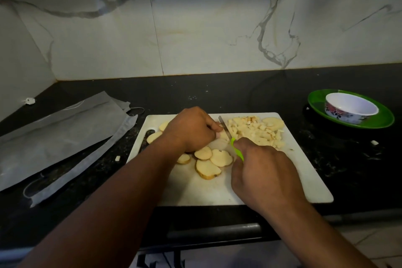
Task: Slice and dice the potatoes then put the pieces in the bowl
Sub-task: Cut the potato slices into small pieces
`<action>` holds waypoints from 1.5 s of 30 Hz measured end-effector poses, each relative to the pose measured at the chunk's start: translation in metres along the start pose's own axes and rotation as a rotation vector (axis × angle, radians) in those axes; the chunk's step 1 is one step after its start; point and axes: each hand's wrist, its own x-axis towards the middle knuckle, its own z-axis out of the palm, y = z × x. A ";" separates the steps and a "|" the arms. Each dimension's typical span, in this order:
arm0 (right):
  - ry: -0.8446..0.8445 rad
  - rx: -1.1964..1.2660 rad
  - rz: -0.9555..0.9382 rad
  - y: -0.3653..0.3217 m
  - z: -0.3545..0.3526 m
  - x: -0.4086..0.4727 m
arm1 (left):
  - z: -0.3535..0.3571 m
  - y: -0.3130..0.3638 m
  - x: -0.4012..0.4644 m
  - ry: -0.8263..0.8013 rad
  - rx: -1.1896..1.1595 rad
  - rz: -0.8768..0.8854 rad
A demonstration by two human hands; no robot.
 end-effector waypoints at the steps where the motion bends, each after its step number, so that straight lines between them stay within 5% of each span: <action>1: -0.003 0.002 0.000 -0.001 0.000 0.000 | -0.001 0.000 0.000 -0.001 0.007 0.003; 17: -0.120 -0.021 -0.004 -0.002 -0.042 -0.058 | 0.001 0.001 -0.004 0.073 -0.026 0.009; 22: 0.014 -0.032 -0.003 -0.002 -0.036 -0.032 | 0.000 0.000 -0.004 0.106 -0.072 -0.047; 45: -0.070 0.012 -0.003 -0.011 0.000 0.006 | 0.001 0.005 -0.004 0.103 -0.001 -0.038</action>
